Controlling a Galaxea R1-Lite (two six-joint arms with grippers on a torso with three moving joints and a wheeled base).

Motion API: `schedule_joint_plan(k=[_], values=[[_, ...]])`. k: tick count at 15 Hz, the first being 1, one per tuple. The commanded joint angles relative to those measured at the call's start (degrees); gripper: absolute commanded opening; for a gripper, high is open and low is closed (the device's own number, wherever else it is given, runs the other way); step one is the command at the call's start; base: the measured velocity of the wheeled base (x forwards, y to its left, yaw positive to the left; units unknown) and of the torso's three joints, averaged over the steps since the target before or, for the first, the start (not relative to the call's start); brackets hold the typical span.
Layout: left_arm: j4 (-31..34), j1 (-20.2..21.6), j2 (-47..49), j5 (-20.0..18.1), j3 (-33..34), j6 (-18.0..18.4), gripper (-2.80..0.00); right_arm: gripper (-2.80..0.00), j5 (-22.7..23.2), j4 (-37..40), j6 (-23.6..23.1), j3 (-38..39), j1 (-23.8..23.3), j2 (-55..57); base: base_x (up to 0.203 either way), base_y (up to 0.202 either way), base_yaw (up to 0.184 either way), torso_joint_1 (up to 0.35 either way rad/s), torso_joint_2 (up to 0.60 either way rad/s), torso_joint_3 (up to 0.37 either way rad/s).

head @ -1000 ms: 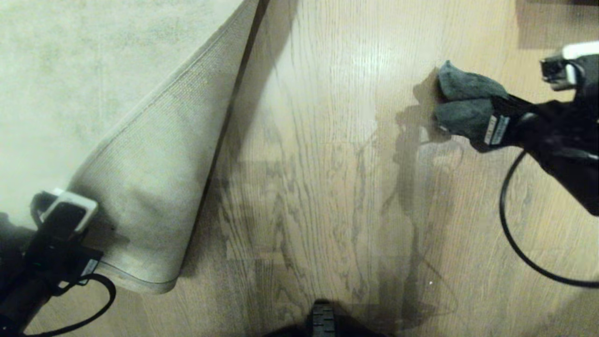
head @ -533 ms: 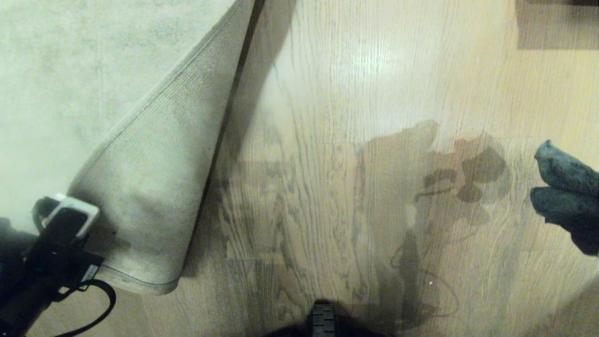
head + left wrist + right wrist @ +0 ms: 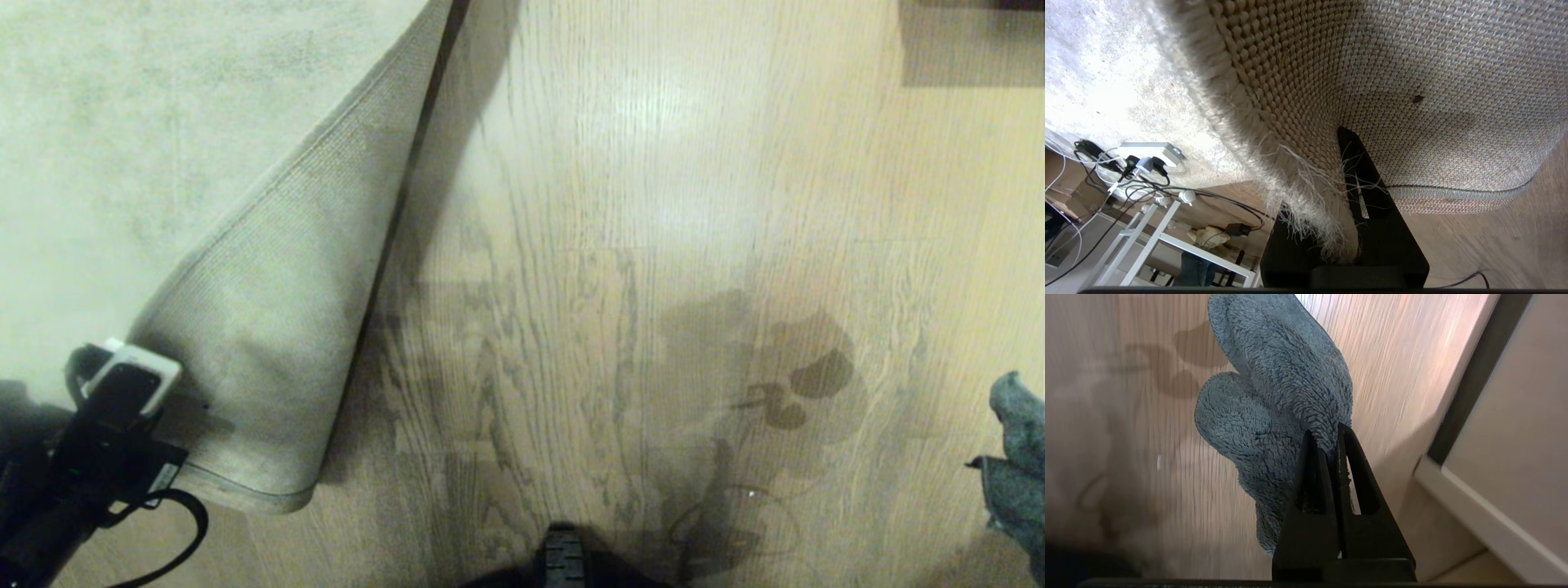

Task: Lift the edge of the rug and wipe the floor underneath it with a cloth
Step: Lay down the carpet

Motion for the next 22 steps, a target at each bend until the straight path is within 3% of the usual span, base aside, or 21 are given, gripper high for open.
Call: schedule_joint_plan(k=[1,4,6,10,22], values=[[-0.3,0.0,0.1,0.0,0.3,0.2,-2.8,-2.8,5.7,14.8,0.1,-1.2,-1.3,-14.9,0.0,0.0,0.0,0.0,0.0,0.0],[-0.3,0.0,0.1,0.1,0.3,0.2,-2.8,-2.8,19.6,27.8,1.3,-3.6,-2.1,-23.0,0.0,0.0,0.0,0.0,0.0,0.0],[-0.4,-0.2,0.1,0.1,0.3,0.3,-2.8,-2.8,23.1,27.6,7.5,-2.8,-2.3,-23.1,0.0,0.0,0.0,0.0,0.0,0.0],[-0.4,-0.2,0.1,0.3,0.3,0.2,-2.8,-2.8,21.7,17.8,18.0,1.3,-2.3,-23.1,0.0,0.0,0.0,0.0,0.0,0.0],[-0.5,-0.3,0.3,0.2,0.3,-0.1,-2.8,-2.8,20.1,17.8,17.7,1.3,-2.3,-23.1,0.0,0.0,0.0,0.0,0.0,0.0]])
